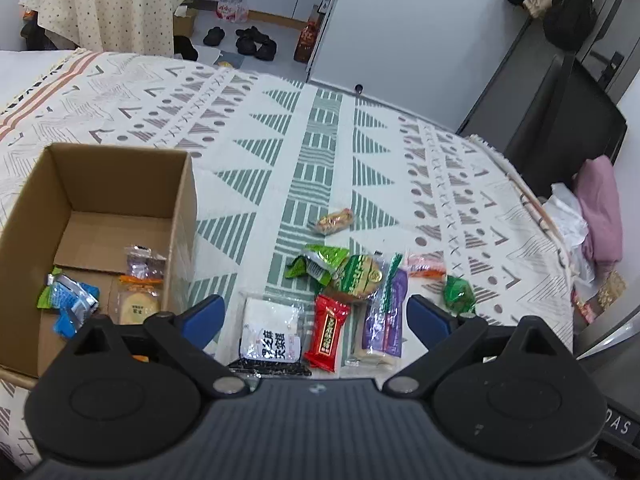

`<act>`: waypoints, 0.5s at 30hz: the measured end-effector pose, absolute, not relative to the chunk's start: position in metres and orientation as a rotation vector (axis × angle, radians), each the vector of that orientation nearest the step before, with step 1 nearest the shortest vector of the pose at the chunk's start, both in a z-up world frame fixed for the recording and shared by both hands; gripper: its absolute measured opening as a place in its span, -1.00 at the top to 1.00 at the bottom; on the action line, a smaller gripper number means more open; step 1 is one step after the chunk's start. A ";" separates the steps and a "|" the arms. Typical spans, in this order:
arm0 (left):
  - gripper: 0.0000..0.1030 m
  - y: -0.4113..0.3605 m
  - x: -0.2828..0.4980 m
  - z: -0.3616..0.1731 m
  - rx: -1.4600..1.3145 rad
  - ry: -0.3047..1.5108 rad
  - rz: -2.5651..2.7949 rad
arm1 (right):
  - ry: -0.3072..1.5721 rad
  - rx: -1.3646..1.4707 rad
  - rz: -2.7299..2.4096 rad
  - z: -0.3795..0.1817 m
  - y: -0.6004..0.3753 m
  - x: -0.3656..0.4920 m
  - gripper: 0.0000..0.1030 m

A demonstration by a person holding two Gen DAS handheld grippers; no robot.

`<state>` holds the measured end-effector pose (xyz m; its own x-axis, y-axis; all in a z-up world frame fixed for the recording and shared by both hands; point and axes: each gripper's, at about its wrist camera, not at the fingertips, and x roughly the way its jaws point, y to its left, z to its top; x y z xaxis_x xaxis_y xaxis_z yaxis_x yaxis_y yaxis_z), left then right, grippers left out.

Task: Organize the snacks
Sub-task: 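Move both grippers back over the remaining snacks, then grasp white sesame cake pack with left gripper while right grasps purple bar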

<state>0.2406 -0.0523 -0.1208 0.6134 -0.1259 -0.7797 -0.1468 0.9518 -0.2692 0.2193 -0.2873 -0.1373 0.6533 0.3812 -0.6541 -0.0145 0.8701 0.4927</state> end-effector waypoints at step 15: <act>-0.33 -0.070 0.267 -0.173 -0.256 1.044 0.105 | 0.914 0.618 0.344 -0.192 -0.283 0.246 -0.29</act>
<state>0.2669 -0.0698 -0.1726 0.5009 -0.0352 -0.8648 -0.2074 0.9652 -0.1595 0.2460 -0.2834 -0.1925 0.5738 0.5248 -0.6288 -0.0205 0.7767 0.6296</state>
